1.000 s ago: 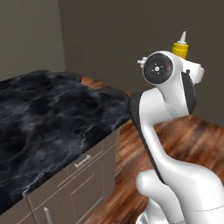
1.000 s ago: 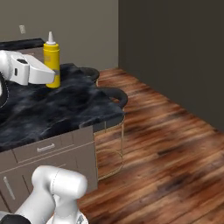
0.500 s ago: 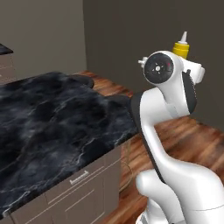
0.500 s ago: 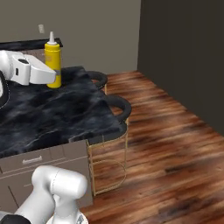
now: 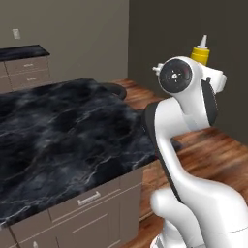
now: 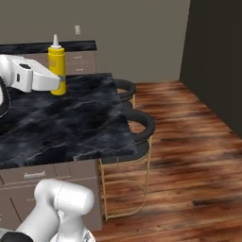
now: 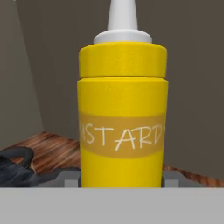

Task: Move the mustard and ketchup from the cabinet to the dining counter.

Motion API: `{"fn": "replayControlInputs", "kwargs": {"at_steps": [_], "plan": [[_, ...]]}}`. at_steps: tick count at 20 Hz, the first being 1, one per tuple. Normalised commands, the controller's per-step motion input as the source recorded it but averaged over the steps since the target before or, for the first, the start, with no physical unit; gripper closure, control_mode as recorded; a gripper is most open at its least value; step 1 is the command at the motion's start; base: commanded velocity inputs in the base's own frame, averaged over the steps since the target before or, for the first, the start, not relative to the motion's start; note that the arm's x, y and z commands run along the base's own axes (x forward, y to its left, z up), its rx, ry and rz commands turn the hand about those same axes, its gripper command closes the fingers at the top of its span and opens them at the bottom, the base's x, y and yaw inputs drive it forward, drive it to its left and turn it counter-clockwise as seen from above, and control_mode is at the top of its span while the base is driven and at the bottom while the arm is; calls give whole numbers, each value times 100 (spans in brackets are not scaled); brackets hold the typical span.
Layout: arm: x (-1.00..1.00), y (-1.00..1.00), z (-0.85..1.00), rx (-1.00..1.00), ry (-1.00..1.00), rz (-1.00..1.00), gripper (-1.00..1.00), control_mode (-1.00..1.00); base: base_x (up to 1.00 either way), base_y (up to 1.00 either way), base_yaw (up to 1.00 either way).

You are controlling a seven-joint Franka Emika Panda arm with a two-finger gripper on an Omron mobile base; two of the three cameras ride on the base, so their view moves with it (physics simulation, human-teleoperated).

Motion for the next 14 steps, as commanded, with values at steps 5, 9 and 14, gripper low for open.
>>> {"fn": "replayControlInputs", "kwargs": {"at_steps": [5,9,14], "plan": [[0,0,0,0,0,0,100,100,44,-36,27],[0,0,0,0,0,0,100,100,47,-32,30],[0,0,0,0,0,0,100,100,50,-37,24]]}}
